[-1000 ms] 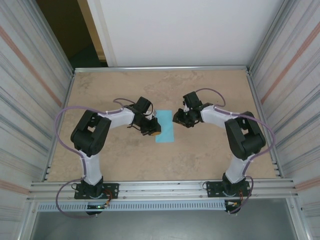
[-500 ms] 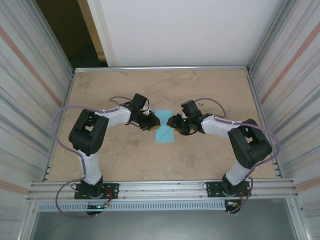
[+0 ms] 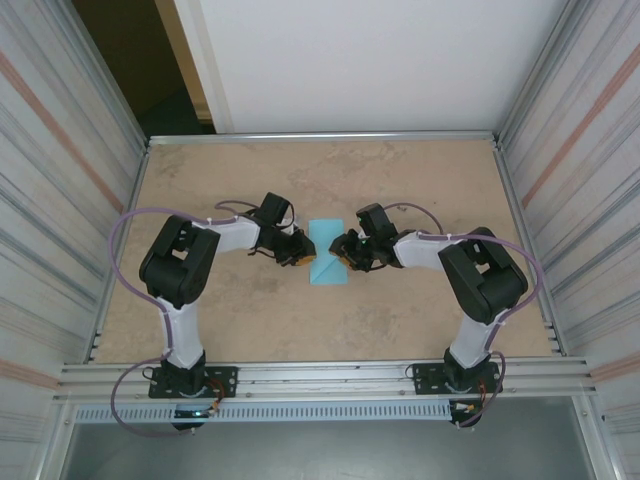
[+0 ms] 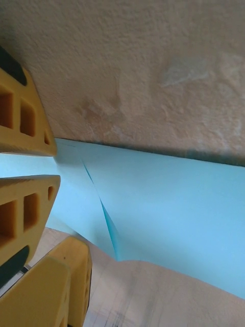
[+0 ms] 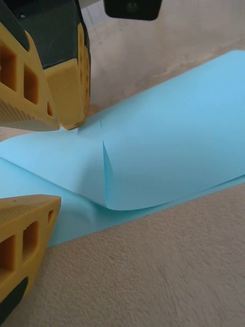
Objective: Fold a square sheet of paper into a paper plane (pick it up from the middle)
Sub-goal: Turn over the paper at the center of the table.
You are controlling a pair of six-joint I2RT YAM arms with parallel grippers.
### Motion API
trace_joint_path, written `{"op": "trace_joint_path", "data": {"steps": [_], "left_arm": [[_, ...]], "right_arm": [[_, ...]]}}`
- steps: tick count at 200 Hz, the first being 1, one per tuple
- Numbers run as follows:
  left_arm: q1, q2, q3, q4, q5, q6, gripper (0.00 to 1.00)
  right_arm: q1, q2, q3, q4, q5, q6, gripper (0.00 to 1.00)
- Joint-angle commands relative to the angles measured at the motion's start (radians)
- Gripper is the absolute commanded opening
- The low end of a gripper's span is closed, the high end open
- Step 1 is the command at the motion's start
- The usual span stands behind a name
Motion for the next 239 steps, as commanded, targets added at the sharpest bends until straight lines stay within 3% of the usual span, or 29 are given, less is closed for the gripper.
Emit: {"op": "trace_joint_path", "data": {"steps": [1, 189, 239], "left_arm": [[0.007, 0.013, -0.037, -0.015, -0.027, -0.020, 0.19], [0.014, -0.012, -0.025, -0.023, -0.017, -0.017, 0.19], [0.034, -0.053, 0.015, -0.005, 0.026, -0.018, 0.23]], "right_arm": [[0.007, 0.019, 0.007, -0.001, -0.002, 0.052, 0.37], [0.031, 0.044, -0.035, 0.148, -0.042, 0.038, 0.19], [0.035, 0.041, -0.036, 0.188, -0.029, -0.029, 0.06]]}}
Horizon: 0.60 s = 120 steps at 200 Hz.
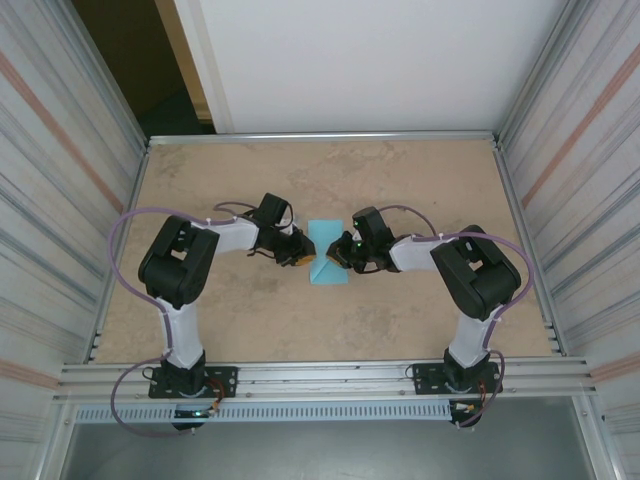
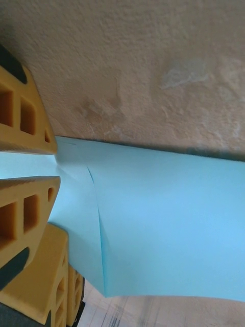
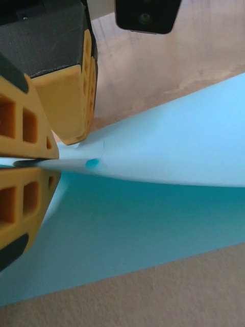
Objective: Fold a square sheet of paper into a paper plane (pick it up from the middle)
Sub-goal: Turn over the paper at the center of the table.
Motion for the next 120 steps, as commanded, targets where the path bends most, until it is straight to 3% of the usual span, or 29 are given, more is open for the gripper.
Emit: {"op": "trace_joint_path", "data": {"steps": [1, 35, 67, 120], "left_arm": [[0.023, -0.048, 0.026, -0.024, 0.005, -0.001, 0.23], [0.070, -0.163, -0.014, 0.040, 0.031, 0.002, 0.31], [0.116, -0.267, -0.110, 0.192, 0.124, -0.055, 0.51], [0.126, -0.401, -0.239, 0.614, 0.259, -0.260, 0.85]], "right_arm": [[0.008, 0.004, -0.008, 0.038, 0.005, -0.043, 0.06], [-0.002, -0.056, 0.004, 0.035, 0.030, -0.105, 0.00], [-0.036, -0.174, -0.009, 0.039, 0.016, -0.159, 0.00], [-0.128, -0.376, -0.002, 0.074, -0.132, -0.164, 0.00]]}}
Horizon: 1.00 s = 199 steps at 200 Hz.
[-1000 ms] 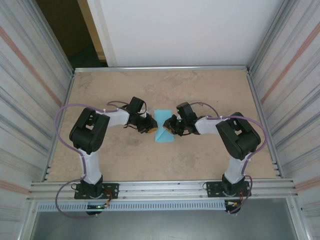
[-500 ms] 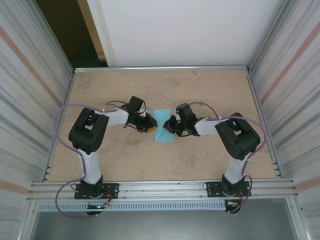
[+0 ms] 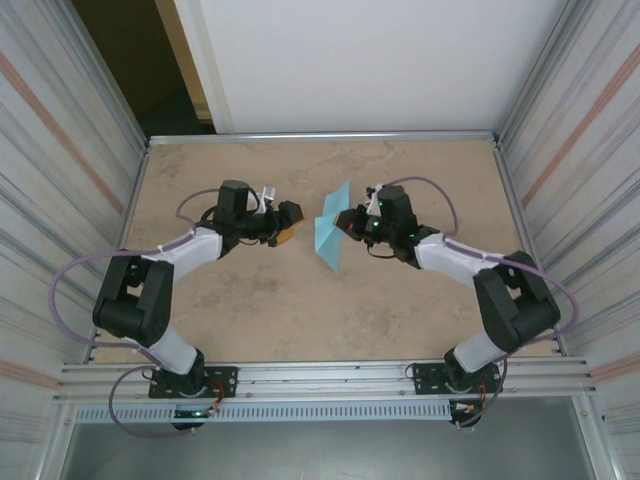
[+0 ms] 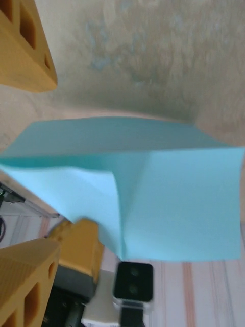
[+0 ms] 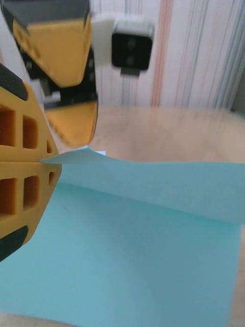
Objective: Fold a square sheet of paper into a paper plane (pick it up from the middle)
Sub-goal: Turn over the paper at the center of the table.
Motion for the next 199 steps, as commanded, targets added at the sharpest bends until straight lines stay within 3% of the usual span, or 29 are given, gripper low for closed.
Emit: {"op": "trace_joint_path", "data": {"steps": [1, 24, 81, 199], "left_arm": [[-0.003, -0.055, -0.042, 0.276, 0.108, -0.132, 0.85], [-0.020, -0.071, -0.049, 0.415, 0.139, -0.206, 0.93], [-0.101, -0.049, 0.021, 0.432, 0.174, -0.199, 0.93], [-0.110, -0.022, 0.047, 0.445, 0.208, -0.212, 0.45]], "right_arm": [[-0.033, -0.086, 0.002, 0.028, -0.088, -0.031, 0.00], [-0.061, -0.138, 0.013, 0.032, -0.139, -0.010, 0.00], [-0.075, -0.168, 0.003, 0.137, -0.210, 0.089, 0.00], [-0.092, -0.158, -0.035, 0.132, -0.228, 0.111, 0.05]]}}
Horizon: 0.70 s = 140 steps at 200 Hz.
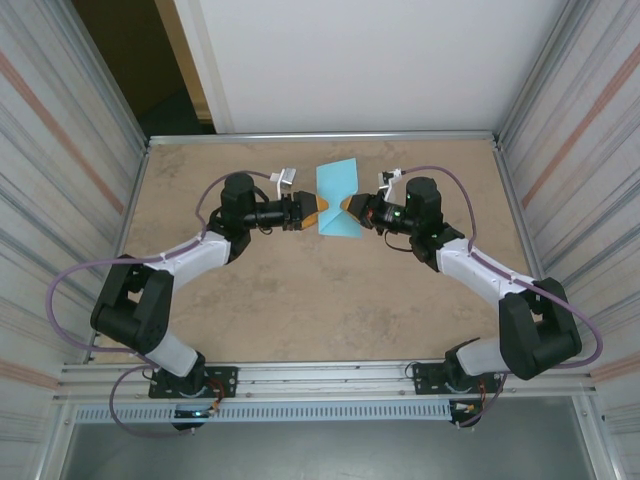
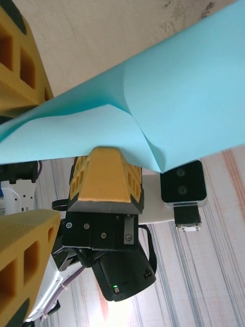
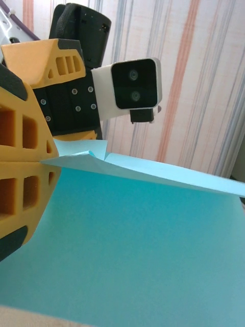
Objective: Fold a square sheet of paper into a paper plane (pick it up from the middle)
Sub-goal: Turn over the paper at the center of the table.
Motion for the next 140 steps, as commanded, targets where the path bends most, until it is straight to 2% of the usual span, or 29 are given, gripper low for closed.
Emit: {"op": "trace_joint_path", "data": {"steps": [1, 38, 65, 83, 114, 128, 140], "left_arm": [[-0.001, 0.004, 0.026, 0.015, 0.022, 0.002, 0.44], [0.001, 0.011, 0.034, -0.017, 0.022, 0.012, 0.31], [0.003, 0.020, 0.037, -0.031, 0.027, 0.017, 0.20], [0.006, 0.021, 0.038, -0.059, 0.026, 0.034, 0.11], [0.016, 0.017, 0.038, -0.146, 0.014, 0.100, 0.07], [0.024, 0.010, 0.047, -0.233, -0.002, 0.162, 0.06], [0.033, -0.004, 0.064, -0.358, -0.029, 0.248, 0.05]], "right_arm": [[-0.010, -0.015, -0.007, 0.022, -0.019, 0.015, 0.05], [-0.012, -0.010, -0.005, 0.019, -0.023, 0.015, 0.06], [-0.014, -0.010, 0.002, -0.023, -0.028, -0.012, 0.13], [-0.019, -0.020, 0.012, -0.107, -0.014, -0.057, 0.22], [-0.055, -0.060, 0.009, -0.246, 0.036, -0.113, 0.43], [-0.076, -0.087, 0.007, -0.321, 0.077, -0.142, 0.52], [-0.094, -0.114, 0.004, -0.391, 0.126, -0.171, 0.56]]}}
